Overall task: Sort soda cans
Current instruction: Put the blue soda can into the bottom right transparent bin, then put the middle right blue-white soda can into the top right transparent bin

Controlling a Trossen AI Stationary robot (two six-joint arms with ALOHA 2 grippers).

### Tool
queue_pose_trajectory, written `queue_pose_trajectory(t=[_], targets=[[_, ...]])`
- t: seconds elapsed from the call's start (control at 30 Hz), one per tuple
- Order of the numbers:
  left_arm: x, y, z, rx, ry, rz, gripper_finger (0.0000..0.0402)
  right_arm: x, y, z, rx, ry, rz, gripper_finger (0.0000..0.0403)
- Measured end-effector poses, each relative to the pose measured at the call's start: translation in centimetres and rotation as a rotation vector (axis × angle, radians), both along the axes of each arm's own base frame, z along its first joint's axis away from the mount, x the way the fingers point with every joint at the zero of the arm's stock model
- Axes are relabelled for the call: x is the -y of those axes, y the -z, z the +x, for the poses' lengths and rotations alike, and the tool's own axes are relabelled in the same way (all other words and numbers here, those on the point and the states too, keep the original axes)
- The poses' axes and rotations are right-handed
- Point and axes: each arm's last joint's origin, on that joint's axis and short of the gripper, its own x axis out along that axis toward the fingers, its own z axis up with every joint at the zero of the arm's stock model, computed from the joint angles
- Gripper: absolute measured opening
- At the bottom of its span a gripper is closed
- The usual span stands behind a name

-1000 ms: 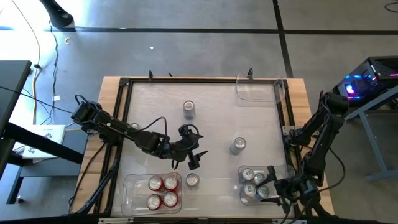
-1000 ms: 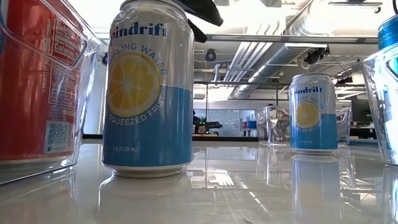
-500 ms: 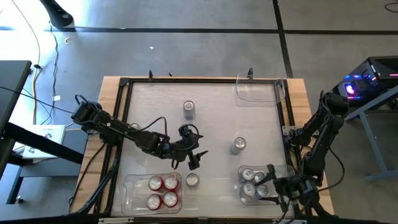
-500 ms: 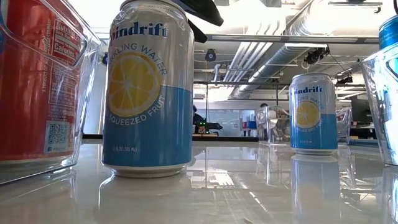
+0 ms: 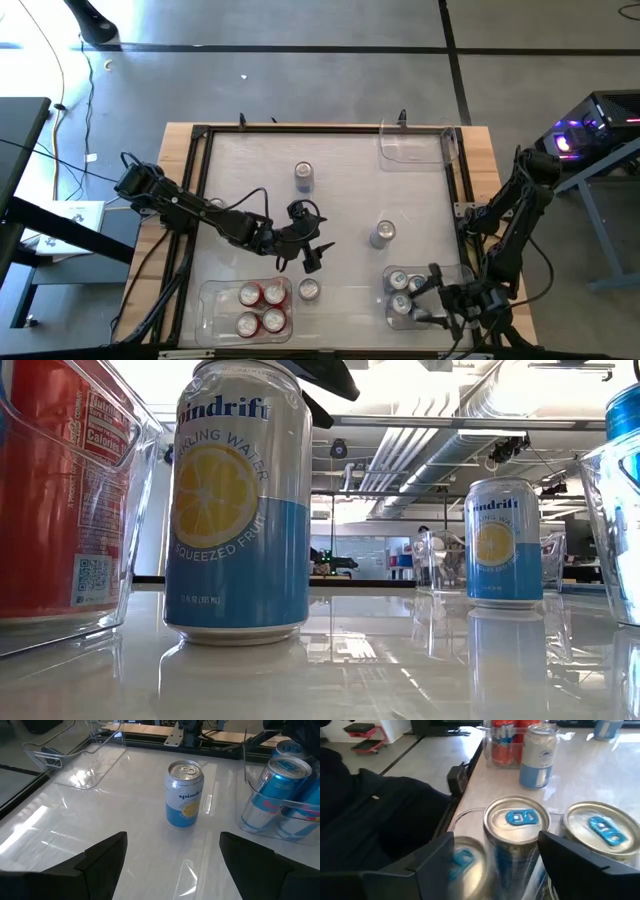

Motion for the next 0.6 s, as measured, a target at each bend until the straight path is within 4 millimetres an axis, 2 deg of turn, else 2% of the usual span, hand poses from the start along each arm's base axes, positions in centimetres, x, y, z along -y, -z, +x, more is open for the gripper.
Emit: queue_pose_trajectory(t=[0.17,0.33,0.6], targets=[[0.0,0.0,0.0,0.000,0.000,0.000,0.0313,-0.1,0.0,0.0,-0.020,-0.028,0.005,0.0292],[0.0,0.0,0.0,0.000,0.000,-0.001,0.0313,-0.2,-0.4,0.1,0.028,-0.032,-0.066,0.0293],[0.1,-0.3,0.2,0.042,0.002,-0.016,0.0313,-0.5,-2.6,0.4,0.127,-0.041,-0.160,0.0293]])
